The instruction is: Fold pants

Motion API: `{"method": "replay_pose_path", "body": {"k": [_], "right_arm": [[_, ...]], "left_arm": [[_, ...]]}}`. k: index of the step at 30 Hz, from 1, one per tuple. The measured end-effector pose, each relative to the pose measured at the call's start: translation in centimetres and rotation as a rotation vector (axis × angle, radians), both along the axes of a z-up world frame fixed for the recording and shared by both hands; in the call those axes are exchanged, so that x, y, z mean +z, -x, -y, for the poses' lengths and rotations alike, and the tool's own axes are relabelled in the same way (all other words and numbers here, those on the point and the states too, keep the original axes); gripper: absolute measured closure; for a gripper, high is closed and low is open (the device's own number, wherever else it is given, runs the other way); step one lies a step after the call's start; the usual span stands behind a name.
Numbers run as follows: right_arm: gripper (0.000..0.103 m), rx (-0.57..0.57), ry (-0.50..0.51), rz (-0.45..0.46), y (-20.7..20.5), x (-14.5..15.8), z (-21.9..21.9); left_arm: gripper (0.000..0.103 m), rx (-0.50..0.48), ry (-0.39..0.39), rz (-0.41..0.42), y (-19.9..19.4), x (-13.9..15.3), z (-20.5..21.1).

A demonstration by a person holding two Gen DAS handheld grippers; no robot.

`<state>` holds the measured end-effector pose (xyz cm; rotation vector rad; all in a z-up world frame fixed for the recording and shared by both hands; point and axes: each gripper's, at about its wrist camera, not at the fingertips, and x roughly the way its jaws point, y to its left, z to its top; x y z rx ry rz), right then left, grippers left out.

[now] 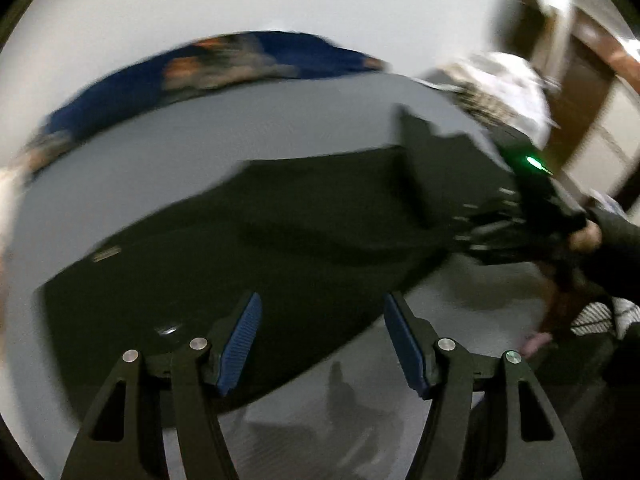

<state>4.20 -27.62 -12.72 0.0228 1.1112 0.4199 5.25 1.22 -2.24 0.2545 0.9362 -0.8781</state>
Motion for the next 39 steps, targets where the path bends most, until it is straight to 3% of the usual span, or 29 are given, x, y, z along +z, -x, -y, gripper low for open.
{"method": "replay_pose_path", "body": {"k": [3, 9, 14, 17, 19, 22, 26, 32, 36, 39], "right_arm": [[0.087, -0.022, -0.029, 0.000, -0.2, 0.3, 0.3], [0.085, -0.028, -0.057, 0.005, -0.4, 0.7, 0.6], [0.079, -0.010, -0.036, 0.002, -0.4, 0.8, 0.9], [0.075, -0.005, -0.034, 0.011, 0.2, 1.4, 1.7], [0.065, -0.018, -0.060, 0.033, 0.7, 2.2, 3.1], [0.065, -0.128, -0.113, 0.077, 0.7, 3.2, 7.8], [0.064, -0.358, -0.174, 0.105, -0.5, 2.7, 15.2], [0.064, -0.694, -0.415, 0.109, -2.8, -0.1, 26.2], [0.064, -0.799, -0.510, 0.118, -4.6, -1.4, 30.2], [0.064, -0.838, -0.520, 0.106, -5.9, -2.1, 31.6]], "left_arm": [[0.043, -0.122, -0.019, -0.041, 0.1, -1.8, 5.1], [0.056, -0.215, -0.058, -0.045, 0.0, -4.0, 9.6], [0.091, -0.203, -0.106, -0.055, -1.2, -5.9, 12.0], [0.095, -0.179, -0.097, -0.077, -1.9, -6.5, 12.3], [0.095, -0.178, -0.098, -0.072, -1.6, -6.6, 12.3], [0.095, -0.157, -0.082, -0.085, -1.5, -6.6, 12.2], [0.095, -0.121, -0.047, -0.105, -1.8, -6.5, 11.8], [0.095, -0.088, -0.043, -0.138, -1.6, -6.8, 11.4], [0.095, -0.072, -0.046, -0.162, -1.9, -7.0, 11.4], [0.095, -0.060, -0.053, -0.176, -2.1, -7.3, 11.4]]}}
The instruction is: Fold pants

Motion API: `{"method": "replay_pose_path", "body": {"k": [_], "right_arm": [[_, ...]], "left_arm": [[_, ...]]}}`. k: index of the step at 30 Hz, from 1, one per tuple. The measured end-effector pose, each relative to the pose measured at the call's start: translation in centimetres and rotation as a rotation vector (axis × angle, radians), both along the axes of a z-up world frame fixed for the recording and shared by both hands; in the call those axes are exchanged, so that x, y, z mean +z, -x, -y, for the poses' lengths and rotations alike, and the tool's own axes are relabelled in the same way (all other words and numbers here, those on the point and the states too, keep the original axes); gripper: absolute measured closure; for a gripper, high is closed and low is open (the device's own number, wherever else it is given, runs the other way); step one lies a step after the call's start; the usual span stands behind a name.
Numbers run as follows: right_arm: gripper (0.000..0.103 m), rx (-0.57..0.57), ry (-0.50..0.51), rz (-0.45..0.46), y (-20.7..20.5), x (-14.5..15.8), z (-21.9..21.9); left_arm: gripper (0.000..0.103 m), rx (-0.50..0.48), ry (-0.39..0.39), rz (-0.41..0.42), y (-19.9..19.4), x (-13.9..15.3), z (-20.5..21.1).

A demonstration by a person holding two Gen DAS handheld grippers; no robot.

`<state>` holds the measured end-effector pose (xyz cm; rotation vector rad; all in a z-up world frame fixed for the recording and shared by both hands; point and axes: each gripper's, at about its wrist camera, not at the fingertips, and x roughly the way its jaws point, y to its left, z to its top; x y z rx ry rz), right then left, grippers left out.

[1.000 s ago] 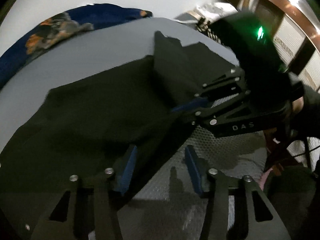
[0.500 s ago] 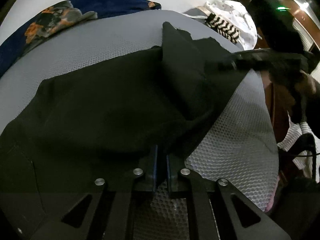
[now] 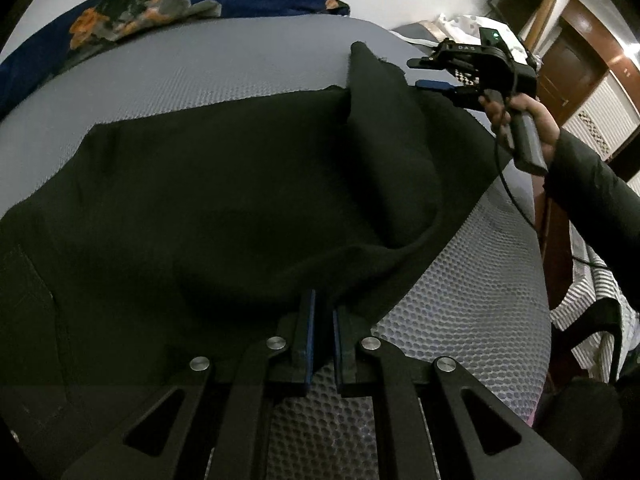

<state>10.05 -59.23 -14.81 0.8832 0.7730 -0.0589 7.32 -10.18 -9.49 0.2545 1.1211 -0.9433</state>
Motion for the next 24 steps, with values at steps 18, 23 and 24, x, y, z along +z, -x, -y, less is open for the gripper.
{"method": "replay_pose_path", "body": {"k": [18, 23, 24], "right_arm": [[0.092, 0.003, 0.023, 0.019, -2.4, 0.2, -0.4], [0.091, 0.084, 0.154, 0.015, -3.4, 0.9, -3.0], [0.091, 0.089, 0.165, 0.015, -3.7, 0.9, -3.3]], "left_arm": [[0.095, 0.023, -0.010, -0.045, -0.1, -0.5, 0.1], [0.095, 0.046, 0.006, -0.084, -0.5, -0.7, -0.2], [0.095, 0.045, 0.006, -0.084, -0.5, -0.7, -0.3]]}}
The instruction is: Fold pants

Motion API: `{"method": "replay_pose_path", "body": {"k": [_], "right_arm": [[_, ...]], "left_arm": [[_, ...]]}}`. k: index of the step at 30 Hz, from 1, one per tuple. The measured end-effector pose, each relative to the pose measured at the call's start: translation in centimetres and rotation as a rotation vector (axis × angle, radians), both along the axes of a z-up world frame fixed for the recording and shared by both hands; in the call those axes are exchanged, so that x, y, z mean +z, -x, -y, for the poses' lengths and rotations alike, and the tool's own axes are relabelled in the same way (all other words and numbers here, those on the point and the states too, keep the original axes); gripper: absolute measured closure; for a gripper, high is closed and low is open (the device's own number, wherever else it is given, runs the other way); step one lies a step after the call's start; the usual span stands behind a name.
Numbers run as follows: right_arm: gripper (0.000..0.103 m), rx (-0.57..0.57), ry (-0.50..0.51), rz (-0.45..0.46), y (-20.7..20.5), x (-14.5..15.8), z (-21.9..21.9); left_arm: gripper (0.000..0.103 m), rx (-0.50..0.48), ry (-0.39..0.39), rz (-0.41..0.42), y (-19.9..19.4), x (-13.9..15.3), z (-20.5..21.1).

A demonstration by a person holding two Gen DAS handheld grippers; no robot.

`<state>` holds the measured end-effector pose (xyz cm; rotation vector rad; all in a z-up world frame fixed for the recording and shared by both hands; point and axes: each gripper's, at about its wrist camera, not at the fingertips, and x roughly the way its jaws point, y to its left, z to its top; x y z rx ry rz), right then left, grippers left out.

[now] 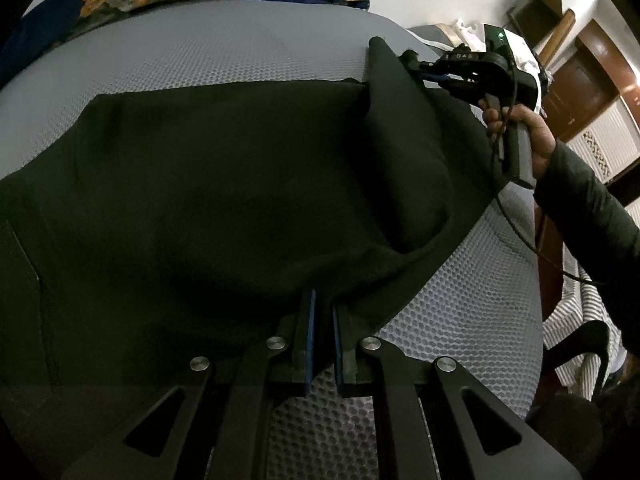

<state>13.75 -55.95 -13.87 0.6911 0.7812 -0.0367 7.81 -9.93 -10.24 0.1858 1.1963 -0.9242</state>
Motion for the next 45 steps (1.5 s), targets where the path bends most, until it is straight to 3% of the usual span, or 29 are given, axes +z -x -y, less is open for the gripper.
{"method": "replay_pose_path", "body": {"k": [12, 16, 20, 25, 28, 34, 38, 45], "right_arm": [[0.090, -0.002, 0.085, -0.017, -1.8, 0.5, -0.5], [0.098, -0.009, 0.072, -0.005, -1.4, 1.2, -0.2], [0.100, -0.061, 0.104, 0.023, 1.3, 4.0, 0.7], [0.100, -0.166, 0.196, 0.018, 8.6, 7.2, 2.4], [0.100, -0.235, 0.214, -0.058, 13.6, 6.0, 3.4], [0.101, -0.326, 0.160, -0.228, 19.5, 0.3, 4.4], [0.101, -0.355, 0.136, -0.216, 21.3, -0.5, 4.7], [0.101, -0.383, 0.130, -0.230, 20.9, -0.9, 4.7]], "left_arm": [[0.095, 0.006, 0.004, -0.013, 0.0, -0.2, 0.0], [0.095, 0.005, 0.003, -0.009, 0.2, 0.0, 0.1], [0.095, 0.004, -0.001, 0.007, 0.5, 0.1, 0.1], [0.095, -0.011, -0.005, 0.028, 1.3, 0.3, 0.5], [0.093, -0.027, -0.012, 0.040, 1.5, 0.3, 0.7], [0.092, -0.065, -0.038, 0.056, 1.7, 0.3, 1.5], [0.092, -0.090, -0.057, 0.074, 1.8, 0.4, 1.9], [0.088, -0.091, -0.061, 0.076, 1.9, 0.6, 2.2]]}}
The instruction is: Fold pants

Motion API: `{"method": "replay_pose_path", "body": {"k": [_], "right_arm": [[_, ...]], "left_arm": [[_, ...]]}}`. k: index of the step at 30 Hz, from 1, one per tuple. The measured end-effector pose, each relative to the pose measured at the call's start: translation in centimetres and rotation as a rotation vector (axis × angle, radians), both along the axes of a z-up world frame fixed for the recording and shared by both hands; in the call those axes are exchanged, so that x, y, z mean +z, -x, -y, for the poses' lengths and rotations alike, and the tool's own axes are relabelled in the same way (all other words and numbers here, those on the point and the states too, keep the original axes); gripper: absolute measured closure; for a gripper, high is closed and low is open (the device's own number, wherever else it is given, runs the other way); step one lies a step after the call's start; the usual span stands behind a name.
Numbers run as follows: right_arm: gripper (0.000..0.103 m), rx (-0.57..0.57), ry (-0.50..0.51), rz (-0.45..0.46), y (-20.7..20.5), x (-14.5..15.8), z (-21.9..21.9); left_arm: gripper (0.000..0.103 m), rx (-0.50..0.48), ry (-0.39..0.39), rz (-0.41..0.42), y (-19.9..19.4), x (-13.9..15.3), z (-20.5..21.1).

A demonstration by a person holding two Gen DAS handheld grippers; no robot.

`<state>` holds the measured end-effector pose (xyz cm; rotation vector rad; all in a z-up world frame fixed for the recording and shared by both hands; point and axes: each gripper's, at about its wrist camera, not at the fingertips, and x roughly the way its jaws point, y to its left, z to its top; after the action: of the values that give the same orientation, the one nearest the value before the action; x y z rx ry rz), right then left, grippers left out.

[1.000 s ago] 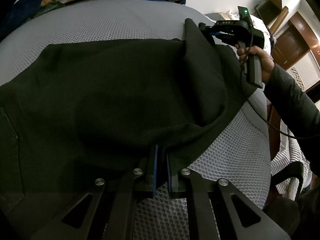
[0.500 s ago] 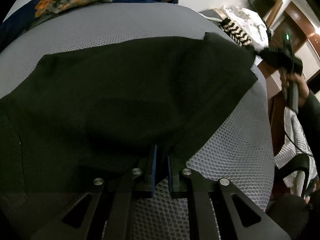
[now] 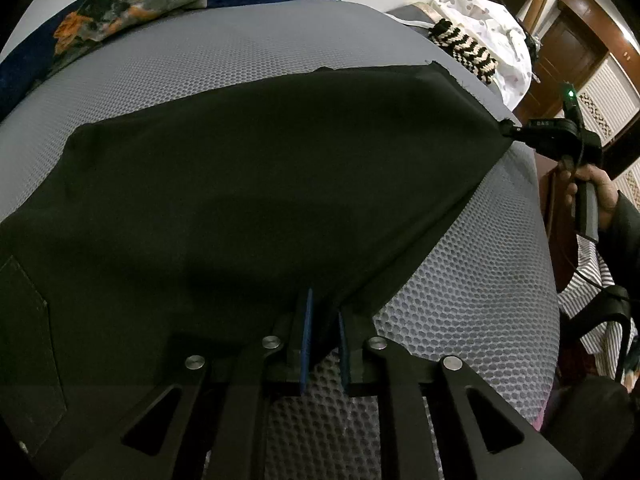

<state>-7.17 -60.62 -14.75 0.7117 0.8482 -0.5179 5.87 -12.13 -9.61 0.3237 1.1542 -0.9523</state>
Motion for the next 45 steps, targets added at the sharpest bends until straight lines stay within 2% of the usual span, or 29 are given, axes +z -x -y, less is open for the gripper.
{"method": "replay_pose_path", "body": {"k": [3, 4, 5, 7, 10, 13, 17, 22, 25, 33, 39, 42, 45], "right_arm": [[0.098, -0.009, -0.042, 0.007, 0.3, 0.1, 0.5], [0.091, -0.006, -0.039, 0.002, 0.3, 0.2, 0.6], [0.087, -0.008, -0.021, -0.011, 0.4, 0.6, 0.7], [0.086, -0.017, 0.023, -0.032, 0.5, 1.5, 1.1], [0.086, 0.014, 0.022, 0.017, 0.1, 3.4, 2.5], [0.086, 0.138, 0.005, 0.083, -2.7, 5.3, 3.4], [0.086, 0.304, -0.063, 0.107, -8.3, 5.7, 4.3], [0.086, 0.395, -0.100, 0.066, -14.1, 4.3, 5.3], [0.086, 0.431, -0.101, 0.015, -16.5, 3.2, 5.9], [0.088, 0.472, -0.102, -0.035, -18.4, 0.8, 6.5], [0.087, 0.517, -0.099, -0.001, -18.4, 0.7, 6.1], [0.097, 0.549, -0.034, 0.002, -17.6, 1.3, 5.3], [0.099, 0.505, 0.032, 0.067, -15.8, 3.0, 4.5]], "left_arm": [[0.077, 0.016, -0.013, -0.003, 0.0, 0.3, -0.4], [0.071, 0.016, -0.013, -0.002, 0.1, 0.7, -0.6], [0.061, 0.016, -0.011, 0.003, 0.1, 0.9, -0.9], [0.054, 0.024, 0.002, 0.036, 0.0, 2.0, -1.6], [0.051, 0.036, 0.042, 0.055, -0.7, 3.6, -2.7], [0.045, 0.100, 0.082, 0.083, -2.3, 4.7, -3.9], [0.045, 0.246, 0.093, 0.082, -5.8, 4.7, -5.4], [0.045, 0.410, 0.088, 0.087, -8.5, 3.9, -7.7], [0.045, 0.465, 0.069, 0.075, -9.4, 3.4, -8.3], [0.045, 0.507, 0.024, 0.046, -10.1, 2.4, -8.1], [0.045, 0.517, 0.009, 0.037, -10.2, 2.0, -7.5], [0.045, 0.524, 0.002, 0.033, -10.4, 1.8, -7.3], [0.045, 0.527, 0.009, 0.033, -10.2, 2.0, -7.3]]}}
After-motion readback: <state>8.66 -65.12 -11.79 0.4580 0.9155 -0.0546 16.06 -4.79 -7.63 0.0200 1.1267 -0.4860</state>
